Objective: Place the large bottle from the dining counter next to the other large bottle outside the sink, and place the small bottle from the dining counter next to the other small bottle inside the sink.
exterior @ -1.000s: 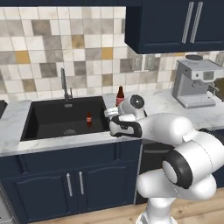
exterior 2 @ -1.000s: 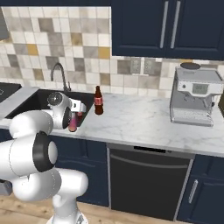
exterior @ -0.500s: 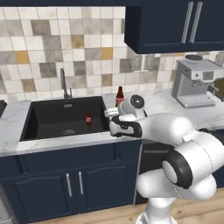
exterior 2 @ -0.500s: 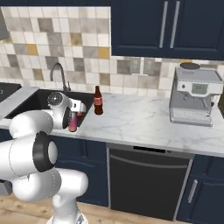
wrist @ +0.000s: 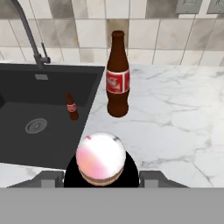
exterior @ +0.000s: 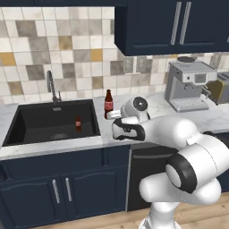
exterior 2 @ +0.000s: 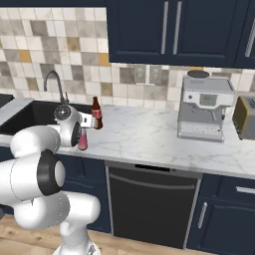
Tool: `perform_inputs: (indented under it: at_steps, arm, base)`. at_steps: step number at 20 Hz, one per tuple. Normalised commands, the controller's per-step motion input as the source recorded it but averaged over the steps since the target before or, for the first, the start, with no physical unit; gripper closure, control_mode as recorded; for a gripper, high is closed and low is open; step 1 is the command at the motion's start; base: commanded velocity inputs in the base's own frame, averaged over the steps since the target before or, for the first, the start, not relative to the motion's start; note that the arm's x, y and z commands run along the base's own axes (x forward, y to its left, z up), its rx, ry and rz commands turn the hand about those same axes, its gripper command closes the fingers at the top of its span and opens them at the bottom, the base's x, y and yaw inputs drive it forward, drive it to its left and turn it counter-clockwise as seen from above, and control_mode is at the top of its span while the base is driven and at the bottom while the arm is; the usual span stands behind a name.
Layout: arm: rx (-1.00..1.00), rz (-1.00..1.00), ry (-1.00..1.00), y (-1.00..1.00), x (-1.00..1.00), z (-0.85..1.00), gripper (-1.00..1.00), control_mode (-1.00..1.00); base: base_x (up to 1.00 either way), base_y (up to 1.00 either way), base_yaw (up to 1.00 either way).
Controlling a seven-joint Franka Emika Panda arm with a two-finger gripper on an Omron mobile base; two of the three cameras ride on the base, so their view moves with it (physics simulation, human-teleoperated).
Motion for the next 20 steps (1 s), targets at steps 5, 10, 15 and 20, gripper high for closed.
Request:
perform_inputs:
  at_steps: [5, 10, 15, 20]
  arm:
    - [0.0, 0.0, 0.0, 0.0, 0.0, 0.0, 1.0, 1.0]
    - [0.0, 0.0, 0.0, 0.0, 0.0, 0.0, 1.0, 1.0]
    - [0.0, 0.0, 0.0, 0.0, 0.0, 0.0, 1.0, 1.0]
    - [0.0, 0.0, 0.0, 0.0, 0.0, 0.0, 1.0, 1.0]
  base:
    - [0.25, -0.1, 0.0]
    - [0.3, 0.0, 0.0]
    - [0.18, 0.08, 0.0]
    - [0.17, 0.1, 0.0]
